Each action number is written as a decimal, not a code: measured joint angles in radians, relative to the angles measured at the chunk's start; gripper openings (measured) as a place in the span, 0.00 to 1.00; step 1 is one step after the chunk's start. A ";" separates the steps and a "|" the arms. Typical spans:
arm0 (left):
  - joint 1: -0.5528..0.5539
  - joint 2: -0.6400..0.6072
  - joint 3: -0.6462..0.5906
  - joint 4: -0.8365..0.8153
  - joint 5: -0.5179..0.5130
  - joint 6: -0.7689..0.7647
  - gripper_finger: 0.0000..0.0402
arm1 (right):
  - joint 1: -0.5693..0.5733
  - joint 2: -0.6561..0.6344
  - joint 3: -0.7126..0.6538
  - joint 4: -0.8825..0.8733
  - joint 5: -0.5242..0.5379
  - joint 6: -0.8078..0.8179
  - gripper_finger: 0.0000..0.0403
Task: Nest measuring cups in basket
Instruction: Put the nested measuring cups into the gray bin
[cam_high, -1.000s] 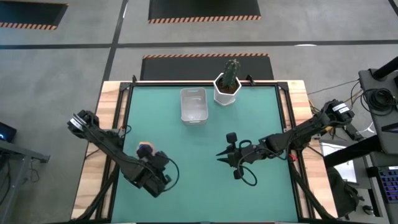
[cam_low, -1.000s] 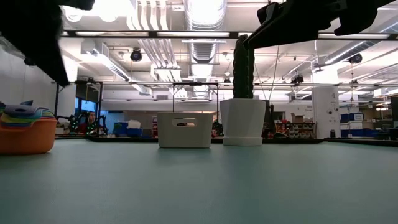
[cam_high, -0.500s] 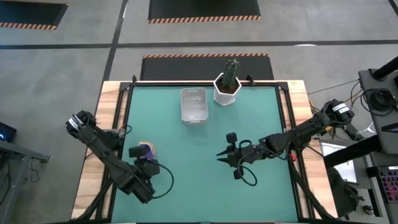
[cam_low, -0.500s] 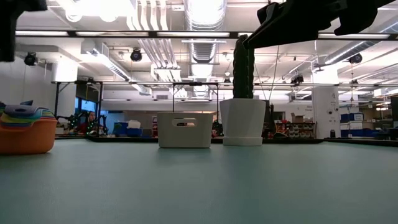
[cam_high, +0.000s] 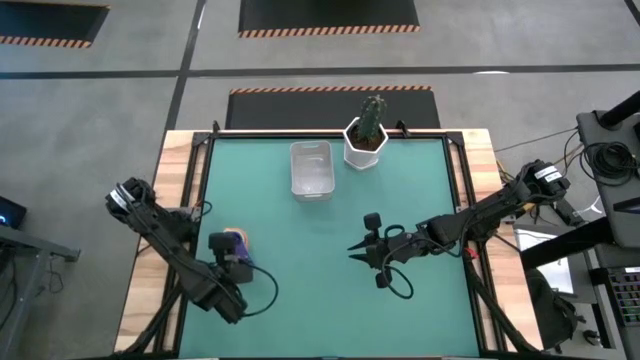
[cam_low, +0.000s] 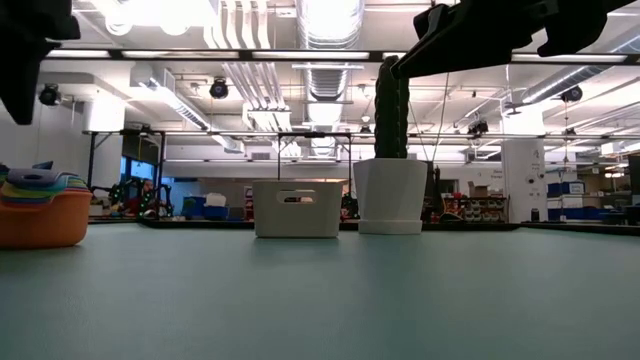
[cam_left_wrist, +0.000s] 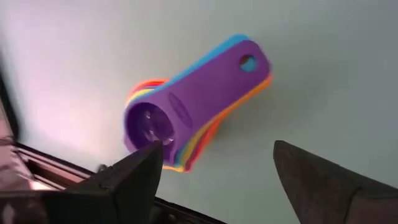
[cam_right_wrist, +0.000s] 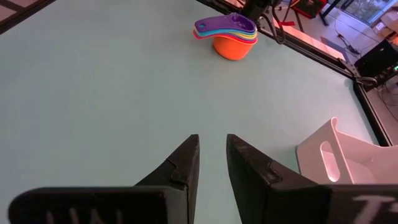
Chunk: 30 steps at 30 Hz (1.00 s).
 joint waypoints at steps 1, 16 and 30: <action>0.000 0.000 -0.011 0.001 -0.004 0.016 0.71 | 0.000 0.000 0.000 0.000 0.000 0.000 0.17; -0.002 -0.002 -0.210 0.083 -0.076 0.097 0.66 | 0.000 0.000 0.000 0.000 0.000 0.011 0.17; -0.002 -0.001 -0.320 0.203 -0.093 0.080 0.48 | 0.000 0.000 0.000 0.000 0.000 0.031 0.17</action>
